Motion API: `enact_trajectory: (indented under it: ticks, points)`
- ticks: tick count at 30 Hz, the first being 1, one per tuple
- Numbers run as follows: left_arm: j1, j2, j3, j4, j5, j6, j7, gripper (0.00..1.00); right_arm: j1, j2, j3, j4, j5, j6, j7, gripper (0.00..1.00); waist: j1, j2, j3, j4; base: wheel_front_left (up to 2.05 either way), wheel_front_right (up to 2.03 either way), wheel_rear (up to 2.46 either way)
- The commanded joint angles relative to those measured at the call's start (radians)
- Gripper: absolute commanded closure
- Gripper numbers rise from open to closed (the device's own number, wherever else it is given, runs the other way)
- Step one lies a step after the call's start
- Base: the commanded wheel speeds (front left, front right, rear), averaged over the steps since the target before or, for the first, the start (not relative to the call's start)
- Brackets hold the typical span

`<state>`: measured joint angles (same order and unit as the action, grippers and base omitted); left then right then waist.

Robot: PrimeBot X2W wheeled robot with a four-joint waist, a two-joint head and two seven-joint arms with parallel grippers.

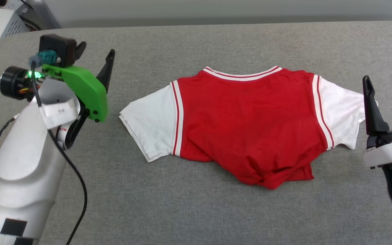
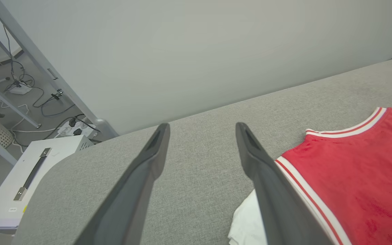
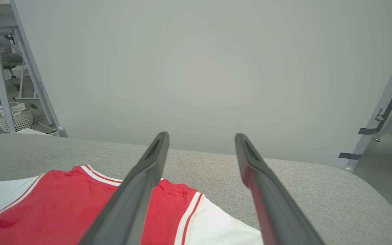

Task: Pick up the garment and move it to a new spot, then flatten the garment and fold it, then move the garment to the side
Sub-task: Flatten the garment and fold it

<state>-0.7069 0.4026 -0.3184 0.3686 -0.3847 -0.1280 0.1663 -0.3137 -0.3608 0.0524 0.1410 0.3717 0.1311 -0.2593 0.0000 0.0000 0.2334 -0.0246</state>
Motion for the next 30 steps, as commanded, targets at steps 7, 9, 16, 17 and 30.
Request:
enact_trajectory:
  ticks: [7,9,16,17,30]
  points:
    - [-0.163,0.097,-0.218,0.035,-0.272,-0.003,0.411,0.0,0.111,0.087,-0.022,-0.073,-0.013,0.0,-0.002,0.0,0.0,0.0,0.04,-0.02,0.0,0.0,0.0]
    - [-0.191,0.118,-0.265,0.039,-0.328,-0.003,0.498,0.0,0.117,0.091,-0.013,-0.073,-0.02,0.0,-0.002,0.0,0.0,0.0,0.056,-0.03,0.0,0.0,0.0]
    - [-0.237,0.168,-0.391,0.099,-0.421,-0.003,0.655,0.0,0.083,0.084,0.03,-0.046,-0.025,0.0,-0.002,0.0,0.0,0.0,0.115,-0.07,0.0,0.0,0.0]
    - [-0.238,0.17,-0.405,0.108,-0.426,-0.003,0.661,0.0,0.075,0.082,0.034,-0.045,-0.024,0.0,-0.002,0.0,0.0,0.0,0.122,-0.075,0.0,0.0,0.0]
    - [-0.203,0.201,-0.604,0.169,-0.471,-0.003,0.598,1.0,0.028,0.067,0.051,-0.026,-0.02,0.0,-0.002,0.0,0.0,0.0,0.15,-0.09,0.0,0.0,0.0]
